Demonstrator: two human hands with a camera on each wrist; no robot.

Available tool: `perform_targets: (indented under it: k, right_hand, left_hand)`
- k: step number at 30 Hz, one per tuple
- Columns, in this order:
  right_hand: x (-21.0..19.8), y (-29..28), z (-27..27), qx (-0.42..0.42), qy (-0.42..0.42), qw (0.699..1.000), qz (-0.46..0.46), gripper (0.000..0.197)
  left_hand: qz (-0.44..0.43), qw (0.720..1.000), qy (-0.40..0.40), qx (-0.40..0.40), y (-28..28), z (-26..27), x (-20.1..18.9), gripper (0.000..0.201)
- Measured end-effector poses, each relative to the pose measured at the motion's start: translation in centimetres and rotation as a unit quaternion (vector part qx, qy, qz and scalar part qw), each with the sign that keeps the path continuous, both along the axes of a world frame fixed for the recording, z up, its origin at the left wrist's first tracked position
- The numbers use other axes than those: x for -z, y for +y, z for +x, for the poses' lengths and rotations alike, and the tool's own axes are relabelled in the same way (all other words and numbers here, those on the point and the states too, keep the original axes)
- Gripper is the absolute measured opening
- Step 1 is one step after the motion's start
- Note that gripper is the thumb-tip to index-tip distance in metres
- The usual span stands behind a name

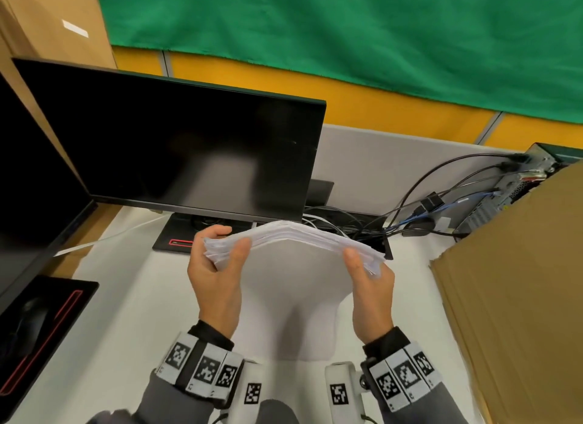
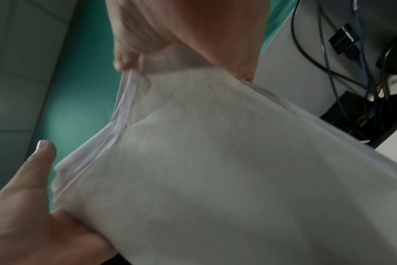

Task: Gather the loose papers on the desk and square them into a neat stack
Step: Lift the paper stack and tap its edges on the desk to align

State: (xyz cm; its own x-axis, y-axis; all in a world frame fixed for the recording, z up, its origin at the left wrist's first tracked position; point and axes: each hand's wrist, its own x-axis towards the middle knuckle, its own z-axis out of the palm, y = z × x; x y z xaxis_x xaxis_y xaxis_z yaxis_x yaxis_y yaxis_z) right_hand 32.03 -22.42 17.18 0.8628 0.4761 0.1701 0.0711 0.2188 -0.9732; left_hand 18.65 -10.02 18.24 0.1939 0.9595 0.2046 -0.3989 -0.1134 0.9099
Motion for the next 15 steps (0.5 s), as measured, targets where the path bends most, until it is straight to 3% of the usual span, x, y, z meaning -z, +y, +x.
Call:
perform_targets:
  k: [2,4,5,8,10,13,15]
  right_hand:
    - [0.4,0.4,-0.3,0.023,0.029,0.999,0.032,0.043]
    - [0.6,0.8,-0.6,0.043,0.055,0.997,0.045,0.073]
    - [0.5,1.1,-0.7,0.056,0.071,0.995,0.051,0.076]
    - [0.4,1.7,-0.5,0.098,0.111,0.987,0.059,0.051]
    - [0.4,1.9,-0.5,0.118,0.093,0.986,0.069,0.04]
    - [0.2,2.6,-0.5,0.144,0.0,0.988,0.058,0.061]
    - [0.1,3.2,-0.1,0.173,-0.049,0.982,0.057,0.055]
  left_hand:
    - [-0.05,0.998,-0.017,-0.027,0.0,0.7,-0.6,0.015]
    - [-0.065,0.997,-0.011,-0.047,0.2,1.0,-0.7,0.017]
    - [-0.058,0.997,-0.006,-0.054,0.2,1.1,-0.7,0.016]
    - [-0.017,0.997,0.005,-0.069,0.3,1.2,-0.2,0.011]
    - [-0.011,0.997,0.003,-0.077,0.2,1.2,-0.1,0.012]
    - [-0.039,0.996,-0.005,-0.086,0.5,1.4,-0.3,0.015]
    - [-0.049,0.996,-0.004,-0.08,0.6,1.2,-0.7,0.015]
